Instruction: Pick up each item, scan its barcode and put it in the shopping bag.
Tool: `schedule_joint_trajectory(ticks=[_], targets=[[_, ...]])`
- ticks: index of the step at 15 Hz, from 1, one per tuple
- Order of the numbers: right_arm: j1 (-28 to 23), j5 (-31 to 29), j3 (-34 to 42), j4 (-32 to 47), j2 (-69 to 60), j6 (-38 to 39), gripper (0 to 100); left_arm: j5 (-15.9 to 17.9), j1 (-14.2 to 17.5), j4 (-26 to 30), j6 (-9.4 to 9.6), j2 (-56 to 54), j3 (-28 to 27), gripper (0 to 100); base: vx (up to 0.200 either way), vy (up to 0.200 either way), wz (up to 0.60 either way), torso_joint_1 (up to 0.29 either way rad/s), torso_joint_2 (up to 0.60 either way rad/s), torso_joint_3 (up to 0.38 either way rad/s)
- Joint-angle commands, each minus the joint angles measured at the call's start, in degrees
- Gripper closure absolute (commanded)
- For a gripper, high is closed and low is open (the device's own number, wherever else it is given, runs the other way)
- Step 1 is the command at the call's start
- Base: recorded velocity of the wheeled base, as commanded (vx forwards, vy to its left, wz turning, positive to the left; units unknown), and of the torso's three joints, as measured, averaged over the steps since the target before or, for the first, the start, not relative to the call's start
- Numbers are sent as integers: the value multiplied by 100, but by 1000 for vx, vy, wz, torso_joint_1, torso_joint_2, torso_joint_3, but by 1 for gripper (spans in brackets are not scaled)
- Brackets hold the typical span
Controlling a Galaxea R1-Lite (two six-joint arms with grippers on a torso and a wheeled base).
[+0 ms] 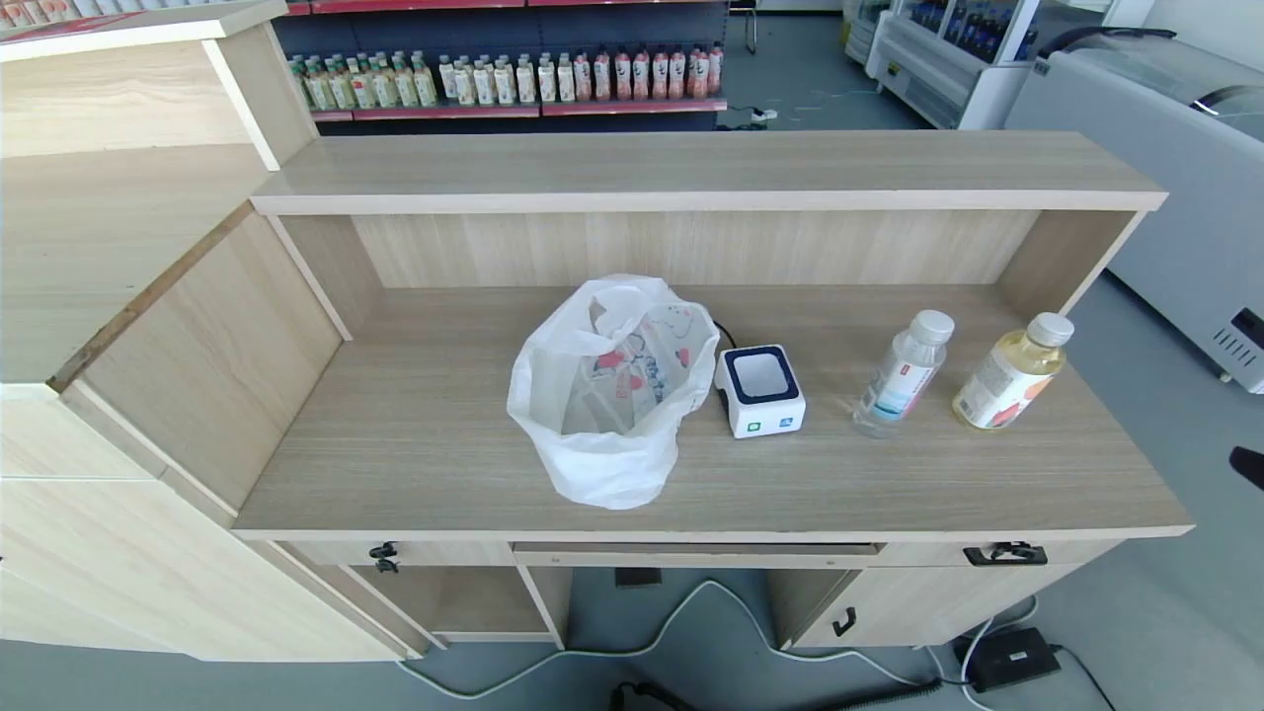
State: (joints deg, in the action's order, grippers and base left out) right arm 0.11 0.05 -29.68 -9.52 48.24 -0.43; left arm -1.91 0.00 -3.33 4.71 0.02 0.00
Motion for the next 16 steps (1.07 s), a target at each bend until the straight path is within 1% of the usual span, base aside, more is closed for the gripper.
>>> schedule_joint_trajectory(ticks=[1,4,5,8,11,13,14,15,16], targets=[[-72,13,217,-305,1153,-10,0,-2,0,-1,-5,-2,0,0,0,0,0,0,0,0],[-72,-216,244,-463,1786,-19,0,-2,0,-1,4,-2,0,0,0,0,0,0,0,0],[-64,-216,226,-823,2111,-10,0,-11,0,-1,-5,-2,0,0,0,0,0,0,0,0],[-99,-198,173,-2564,3403,16,0,-2,0,-1,-5,-2,0,0,0,0,0,0,0,0],[-99,-181,130,-3803,4589,-28,0,-2,0,-1,-5,-2,0,0,0,0,0,0,0,0],[-72,-172,112,-4110,4994,-63,0,-11,0,-1,-5,-2,0,0,0,0,0,0,0,0],[-29,-154,42,-4383,5248,-72,0,-2,0,-1,-5,-2,0,0,0,0,0,0,0,0],[-2,-110,-125,-4875,5626,-80,0,-2,0,-1,-5,-2,0,0,0,0,0,0,0,0],[15,-110,-248,-5077,5829,-89,0,-2,0,-1,-5,-2,0,0,0,0,0,0,0,0]])
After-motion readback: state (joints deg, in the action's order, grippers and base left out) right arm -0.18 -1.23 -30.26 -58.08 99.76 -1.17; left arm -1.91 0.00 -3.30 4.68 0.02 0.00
